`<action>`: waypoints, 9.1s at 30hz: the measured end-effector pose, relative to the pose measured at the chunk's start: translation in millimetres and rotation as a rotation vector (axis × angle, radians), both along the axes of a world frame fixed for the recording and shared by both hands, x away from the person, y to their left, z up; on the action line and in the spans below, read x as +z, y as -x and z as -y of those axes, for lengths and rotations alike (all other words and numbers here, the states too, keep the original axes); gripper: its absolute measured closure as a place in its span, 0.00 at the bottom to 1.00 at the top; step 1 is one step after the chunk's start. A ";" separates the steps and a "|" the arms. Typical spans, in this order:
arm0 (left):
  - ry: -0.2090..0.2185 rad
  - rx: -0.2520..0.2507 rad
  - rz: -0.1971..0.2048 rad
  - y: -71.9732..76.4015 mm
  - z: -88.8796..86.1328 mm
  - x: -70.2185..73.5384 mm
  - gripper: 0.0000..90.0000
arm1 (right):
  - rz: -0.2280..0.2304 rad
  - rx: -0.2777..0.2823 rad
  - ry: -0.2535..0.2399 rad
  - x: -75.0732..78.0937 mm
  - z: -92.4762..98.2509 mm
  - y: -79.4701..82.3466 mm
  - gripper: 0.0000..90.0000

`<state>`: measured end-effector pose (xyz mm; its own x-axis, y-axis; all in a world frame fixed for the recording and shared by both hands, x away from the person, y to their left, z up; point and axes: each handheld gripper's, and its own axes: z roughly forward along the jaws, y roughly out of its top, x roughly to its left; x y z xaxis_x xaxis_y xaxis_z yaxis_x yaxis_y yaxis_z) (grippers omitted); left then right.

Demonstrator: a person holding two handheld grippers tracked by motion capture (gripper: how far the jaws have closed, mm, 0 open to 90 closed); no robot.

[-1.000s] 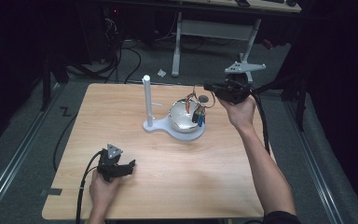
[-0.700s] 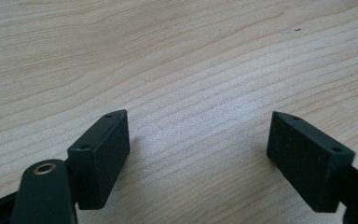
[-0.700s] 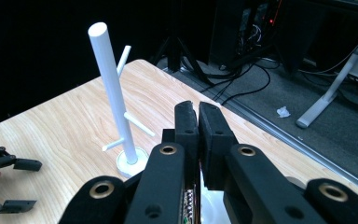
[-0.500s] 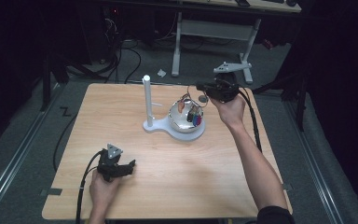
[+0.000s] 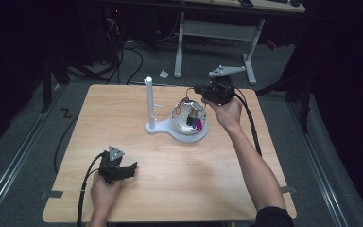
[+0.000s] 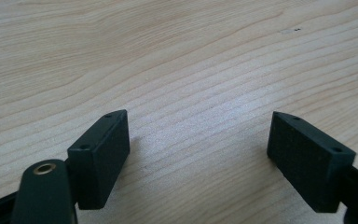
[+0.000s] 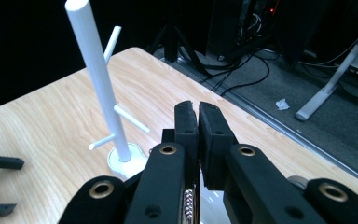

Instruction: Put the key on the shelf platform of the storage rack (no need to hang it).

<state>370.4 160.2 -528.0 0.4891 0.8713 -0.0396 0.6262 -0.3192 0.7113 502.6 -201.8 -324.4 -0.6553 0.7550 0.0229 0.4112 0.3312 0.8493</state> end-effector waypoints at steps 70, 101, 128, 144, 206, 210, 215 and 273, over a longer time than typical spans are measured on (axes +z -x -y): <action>0.000 -0.005 -0.002 0.2 -0.3 0.1 0.24 | -0.112 0.009 0.105 -80.2 -25.7 -14.2 0.97; -0.001 -0.006 -0.002 0.1 -0.3 0.1 0.24 | -0.208 0.031 0.101 -114.0 -31.2 -11.0 0.81; -0.001 -0.004 -0.001 0.1 -0.2 0.1 0.24 | -0.171 -0.060 -0.023 -89.9 24.5 17.6 0.52; -0.001 -0.004 -0.001 0.1 -0.2 0.1 0.24 | -0.077 -0.121 -0.075 -56.4 65.7 61.6 0.54; -0.002 -0.005 0.000 0.2 -0.1 0.1 0.24 | -0.032 -0.236 -0.159 -76.1 125.1 167.2 0.52; -0.001 -0.004 0.000 0.2 0.0 0.1 0.24 | -0.044 -0.238 -0.173 -83.3 121.5 166.5 0.52; -0.002 -0.005 0.000 0.2 0.0 0.1 0.24 | -0.061 -0.229 -0.170 -94.1 112.5 163.6 0.52; -0.003 -0.003 0.000 0.2 0.0 0.1 0.24 | -0.191 -0.285 0.108 -191.8 87.5 129.8 0.55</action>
